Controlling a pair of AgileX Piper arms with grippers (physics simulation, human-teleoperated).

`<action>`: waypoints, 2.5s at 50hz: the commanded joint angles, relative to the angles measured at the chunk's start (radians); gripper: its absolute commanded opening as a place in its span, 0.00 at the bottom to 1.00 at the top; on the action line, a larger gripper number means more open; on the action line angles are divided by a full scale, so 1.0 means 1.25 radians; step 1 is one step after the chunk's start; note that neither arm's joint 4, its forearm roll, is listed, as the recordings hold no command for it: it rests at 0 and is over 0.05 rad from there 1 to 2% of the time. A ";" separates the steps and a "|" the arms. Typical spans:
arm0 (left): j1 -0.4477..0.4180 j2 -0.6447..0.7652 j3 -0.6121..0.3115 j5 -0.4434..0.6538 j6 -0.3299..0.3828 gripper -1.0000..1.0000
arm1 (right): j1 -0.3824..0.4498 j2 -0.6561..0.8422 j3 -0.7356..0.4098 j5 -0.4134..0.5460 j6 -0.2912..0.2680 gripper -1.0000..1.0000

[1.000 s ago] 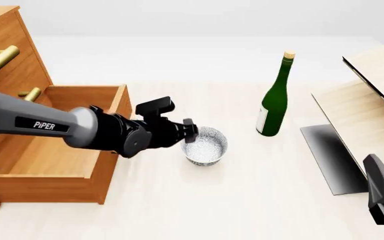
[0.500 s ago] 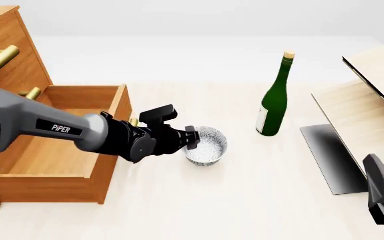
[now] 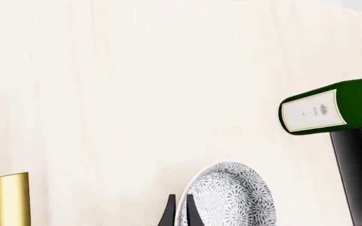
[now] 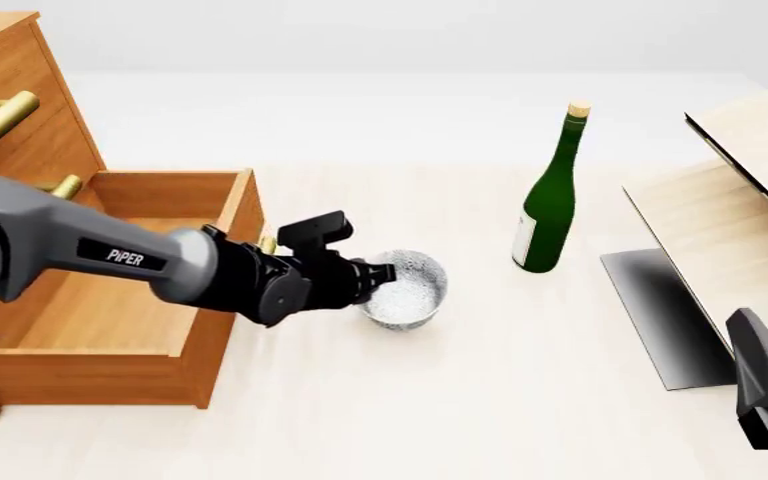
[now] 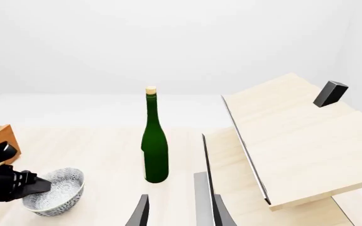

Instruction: Put the bowl in the bottom drawer of the cabinet and close it.

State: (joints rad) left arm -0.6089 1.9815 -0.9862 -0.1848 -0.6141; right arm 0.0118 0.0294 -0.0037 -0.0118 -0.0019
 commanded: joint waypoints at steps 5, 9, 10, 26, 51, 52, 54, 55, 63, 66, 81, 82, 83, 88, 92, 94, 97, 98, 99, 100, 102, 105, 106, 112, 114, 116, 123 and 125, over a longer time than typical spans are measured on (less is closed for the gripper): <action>0.012 -0.058 0.028 -0.011 0.032 0.00 | 0.000 0.000 0.000 0.000 0.000 1.00; 0.013 -0.082 0.040 -0.014 0.038 0.00 | 0.000 0.001 0.000 0.000 0.000 1.00; 0.014 -0.089 0.044 -0.015 0.041 0.00 | 0.000 0.000 0.000 0.000 0.000 1.00; 0.021 -0.147 0.073 -0.016 0.067 0.00 | 0.000 0.000 0.000 0.000 0.000 1.00; 0.032 -0.260 0.116 0.010 0.127 0.00 | 0.000 0.000 0.000 0.000 0.000 1.00; 0.033 -0.266 0.117 0.011 0.133 0.00 | 0.000 0.000 0.000 0.000 0.000 1.00; 0.035 -0.280 0.120 0.015 0.142 0.00 | 0.000 0.000 0.000 0.000 0.000 1.00; 0.035 -0.286 0.122 0.017 0.145 0.00 | 0.000 0.000 0.000 0.000 0.000 1.00; 0.042 -0.334 0.137 0.031 0.164 0.00 | 0.000 0.000 0.000 0.000 0.000 1.00; 0.046 -0.351 0.143 0.035 0.173 0.00 | 0.000 0.000 0.000 0.000 0.000 1.00; 0.055 -0.410 0.163 0.059 0.189 0.00 | 0.000 0.000 0.000 0.000 0.000 1.00; 0.056 -0.418 0.165 0.061 0.192 0.00 | 0.000 0.000 0.000 0.000 0.000 1.00; 0.057 -0.422 0.165 0.064 0.193 0.00 | 0.000 0.001 0.000 0.000 0.000 1.00; 0.064 -0.451 0.173 0.075 0.205 0.00 | 0.000 0.000 0.000 0.000 0.000 1.00; 0.067 -0.475 0.179 0.086 0.209 0.00 | 0.000 0.000 0.000 0.000 0.000 1.00; 0.072 -0.490 0.181 0.091 0.215 0.00 | 0.000 0.000 0.000 0.000 0.000 1.00; 0.075 -0.508 0.185 0.102 0.218 0.00 | 0.000 0.000 0.000 0.000 0.000 1.00; 0.080 -0.519 0.187 0.106 0.222 0.00 | 0.000 0.000 0.000 0.000 0.000 1.00; 0.082 -0.524 0.188 0.109 0.224 0.00 | 0.000 0.000 0.000 0.000 0.000 1.00; 0.085 -0.531 0.190 0.112 0.227 0.00 | 0.000 0.000 0.000 0.000 0.000 1.00; 0.088 -0.540 0.194 0.116 0.230 0.00 | 0.000 0.000 0.000 0.000 0.000 1.00; 0.097 -0.559 0.204 0.122 0.236 0.00 | 0.000 0.000 0.000 0.000 0.000 1.00; 0.100 -0.564 0.206 0.125 0.236 0.00 | 0.000 0.000 0.000 0.000 0.000 1.00; 0.111 -0.609 0.219 0.147 0.243 0.00 | 0.000 0.000 0.000 0.000 0.000 1.00; 0.115 -0.620 0.222 0.153 0.245 0.00 | 0.000 0.000 0.000 0.000 0.000 1.00; 0.124 -0.644 0.227 0.166 0.249 0.00 | 0.000 0.000 0.000 0.000 0.000 1.00; 0.146 -0.681 0.236 0.186 0.256 0.00 | 0.000 0.000 0.000 0.000 0.000 1.00; 0.153 -0.691 0.238 0.193 0.257 0.00 | 0.000 0.000 0.000 0.000 0.000 1.00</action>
State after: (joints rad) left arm -0.4524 1.1941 -0.7028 0.0184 -0.3090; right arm 0.0117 0.0293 -0.0037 -0.0118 -0.0019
